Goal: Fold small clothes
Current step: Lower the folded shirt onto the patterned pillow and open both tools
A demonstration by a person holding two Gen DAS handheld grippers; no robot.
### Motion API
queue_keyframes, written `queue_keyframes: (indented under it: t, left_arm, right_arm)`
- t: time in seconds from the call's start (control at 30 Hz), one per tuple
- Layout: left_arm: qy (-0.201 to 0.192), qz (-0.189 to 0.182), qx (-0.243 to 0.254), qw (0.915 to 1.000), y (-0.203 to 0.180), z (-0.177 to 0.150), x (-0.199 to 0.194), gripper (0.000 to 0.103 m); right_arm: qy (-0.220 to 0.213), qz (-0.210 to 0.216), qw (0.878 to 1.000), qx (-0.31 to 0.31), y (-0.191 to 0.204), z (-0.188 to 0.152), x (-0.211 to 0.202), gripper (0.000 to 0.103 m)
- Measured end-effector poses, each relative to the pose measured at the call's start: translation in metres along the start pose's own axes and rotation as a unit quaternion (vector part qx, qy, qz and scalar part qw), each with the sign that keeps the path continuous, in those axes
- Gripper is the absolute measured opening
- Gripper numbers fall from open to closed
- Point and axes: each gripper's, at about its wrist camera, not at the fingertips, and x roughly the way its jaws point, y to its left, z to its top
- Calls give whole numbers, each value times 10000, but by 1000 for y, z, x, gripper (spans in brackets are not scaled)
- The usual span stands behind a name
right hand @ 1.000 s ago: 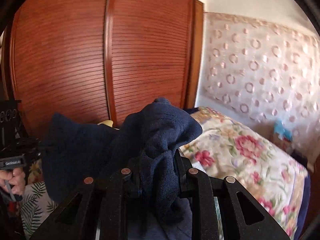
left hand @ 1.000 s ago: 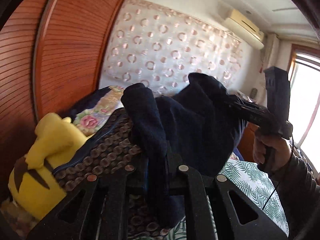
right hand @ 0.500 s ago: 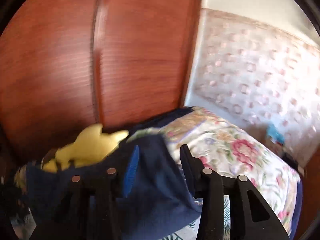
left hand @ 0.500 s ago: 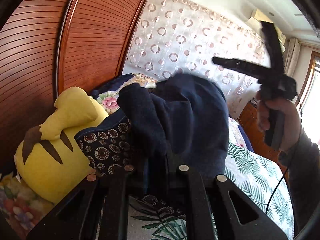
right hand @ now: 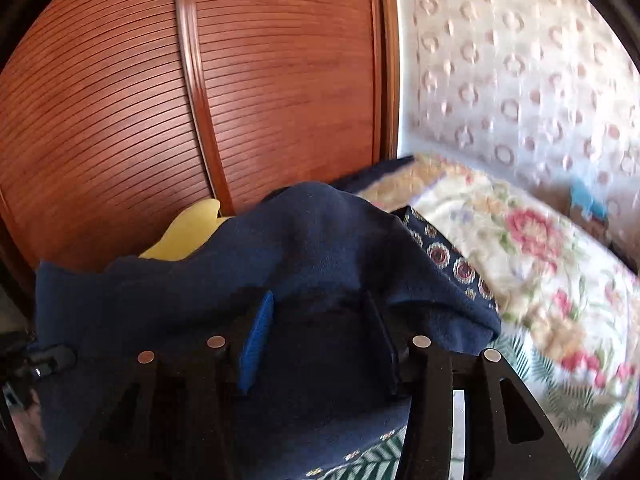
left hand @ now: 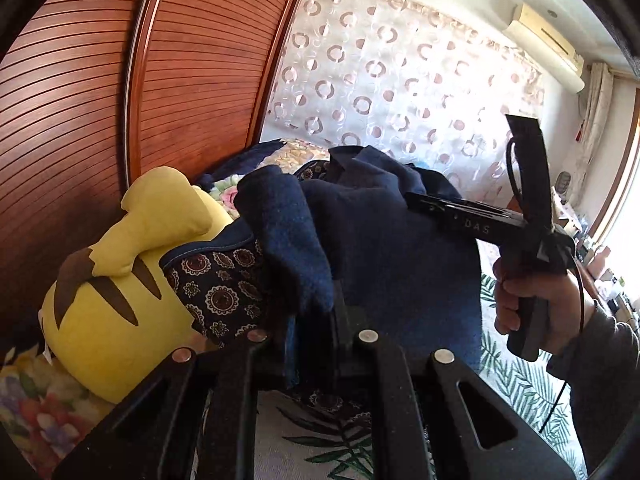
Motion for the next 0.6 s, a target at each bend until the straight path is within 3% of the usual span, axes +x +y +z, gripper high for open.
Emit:
queue_keyframes:
  t: [0.13, 0.3, 0.6]
  left_arm:
    - [10, 70, 116, 9999, -2, 0, -2, 16]
    - [-32, 221, 283, 9994, -4, 4, -13, 29]
    - [-467, 363, 728, 9956, -21, 10, -51, 47]
  right_arm:
    - [-1, -87, 10000, 1, 2, -3, -10, 49]
    - [-127, -218, 9995, 192, 22, -30, -49, 49]
    - [-442, -76, 9959, 785, 41, -56, -121, 50]
